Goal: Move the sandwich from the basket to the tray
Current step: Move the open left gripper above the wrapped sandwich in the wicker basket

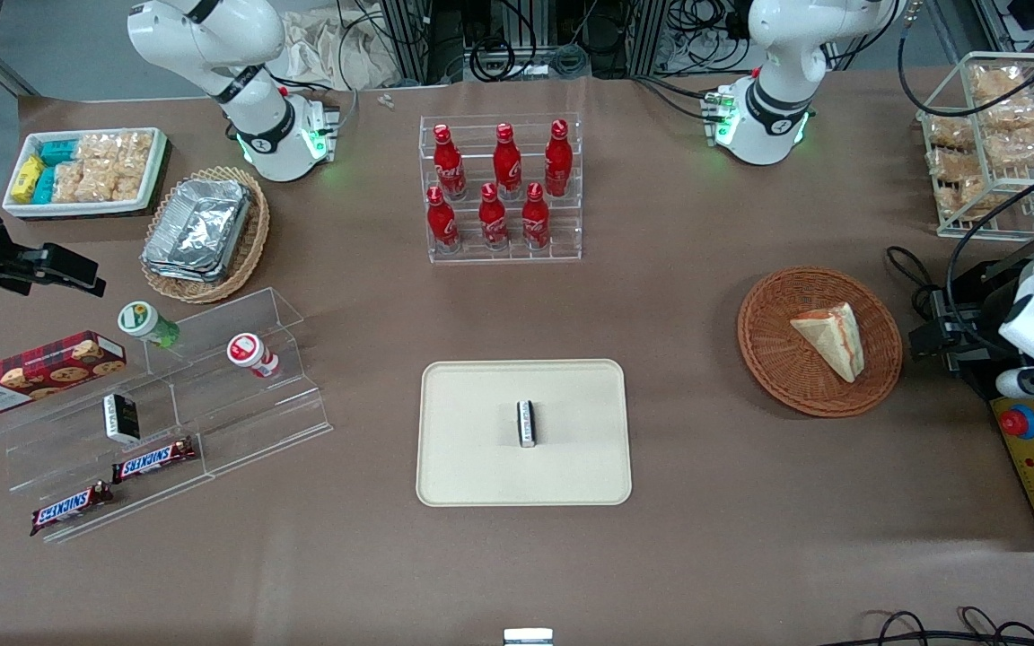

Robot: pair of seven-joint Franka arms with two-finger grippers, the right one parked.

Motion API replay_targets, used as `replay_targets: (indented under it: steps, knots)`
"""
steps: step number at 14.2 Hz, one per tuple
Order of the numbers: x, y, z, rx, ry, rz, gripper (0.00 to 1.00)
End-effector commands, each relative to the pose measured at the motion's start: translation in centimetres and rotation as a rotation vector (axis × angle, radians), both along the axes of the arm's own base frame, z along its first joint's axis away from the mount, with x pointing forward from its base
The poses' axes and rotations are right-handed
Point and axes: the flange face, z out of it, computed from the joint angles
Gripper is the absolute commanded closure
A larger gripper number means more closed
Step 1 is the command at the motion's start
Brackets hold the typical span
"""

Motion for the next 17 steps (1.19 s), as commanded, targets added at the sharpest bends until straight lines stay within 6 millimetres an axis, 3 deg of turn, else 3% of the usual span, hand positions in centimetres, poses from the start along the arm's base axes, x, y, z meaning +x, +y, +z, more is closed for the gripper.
replay_targets:
  steps: [1,4,8,17]
  knots:
    - [0.1,-0.3,0.2,0.014,0.014,0.01,0.0]
    - [-0.2,-0.5,-1.2,0.013,0.044,0.028,0.0]
    - [-1.8,-1.0,-5.7,0.026,0.082,0.347,0.0]
    - [-6.4,-0.1,-18.2,0.009,0.034,0.604,0.0]
